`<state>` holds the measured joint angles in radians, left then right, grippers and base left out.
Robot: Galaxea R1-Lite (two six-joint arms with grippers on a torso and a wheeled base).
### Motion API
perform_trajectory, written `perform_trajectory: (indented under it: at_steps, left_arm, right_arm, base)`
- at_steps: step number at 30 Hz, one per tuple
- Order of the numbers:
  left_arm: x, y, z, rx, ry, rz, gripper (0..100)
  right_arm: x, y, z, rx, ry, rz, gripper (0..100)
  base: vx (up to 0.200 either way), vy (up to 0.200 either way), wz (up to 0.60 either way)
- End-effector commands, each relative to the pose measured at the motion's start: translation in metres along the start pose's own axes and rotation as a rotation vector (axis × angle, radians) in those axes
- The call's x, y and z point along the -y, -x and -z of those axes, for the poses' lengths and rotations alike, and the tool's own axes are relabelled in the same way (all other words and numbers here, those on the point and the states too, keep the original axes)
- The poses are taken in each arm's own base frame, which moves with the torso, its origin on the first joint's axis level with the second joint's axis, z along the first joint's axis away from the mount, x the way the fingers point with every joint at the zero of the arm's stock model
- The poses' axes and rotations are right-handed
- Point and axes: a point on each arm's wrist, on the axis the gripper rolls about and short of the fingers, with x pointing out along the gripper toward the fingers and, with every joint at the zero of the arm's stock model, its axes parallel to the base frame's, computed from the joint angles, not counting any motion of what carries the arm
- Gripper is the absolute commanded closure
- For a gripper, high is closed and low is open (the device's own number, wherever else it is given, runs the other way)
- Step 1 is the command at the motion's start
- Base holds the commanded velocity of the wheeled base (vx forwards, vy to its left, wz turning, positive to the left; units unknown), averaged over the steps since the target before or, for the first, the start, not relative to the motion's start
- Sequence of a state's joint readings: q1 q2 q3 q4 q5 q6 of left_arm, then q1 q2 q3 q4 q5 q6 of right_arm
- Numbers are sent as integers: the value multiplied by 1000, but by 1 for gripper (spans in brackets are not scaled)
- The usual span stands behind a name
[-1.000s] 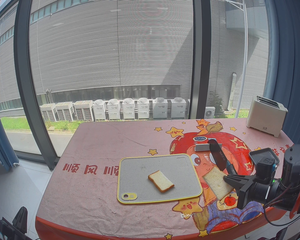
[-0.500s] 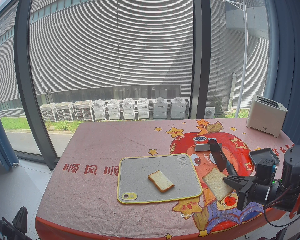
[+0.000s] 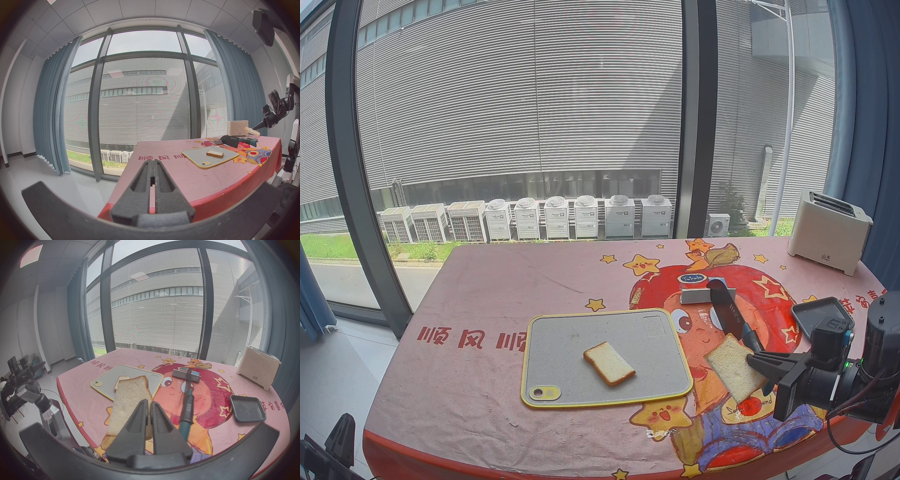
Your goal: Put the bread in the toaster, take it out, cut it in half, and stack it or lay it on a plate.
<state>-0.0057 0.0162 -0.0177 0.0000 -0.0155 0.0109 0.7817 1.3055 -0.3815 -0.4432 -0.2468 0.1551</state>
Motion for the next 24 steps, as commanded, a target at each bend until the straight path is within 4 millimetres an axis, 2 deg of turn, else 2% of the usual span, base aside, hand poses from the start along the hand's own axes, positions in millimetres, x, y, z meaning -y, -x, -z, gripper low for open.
perform_trajectory:
  at_steps: [1, 24]
  left_arm:
    - [0, 0, 5, -1, 0, 0, 100]
    - [0, 0, 5, -1, 0, 0, 100]
  right_arm:
    - [0, 0, 0, -1, 1, -2, 100]
    - [0, 0, -1, 4, -1, 2, 100]
  base:
    - [0, -200, 0]
    - [0, -200, 0]
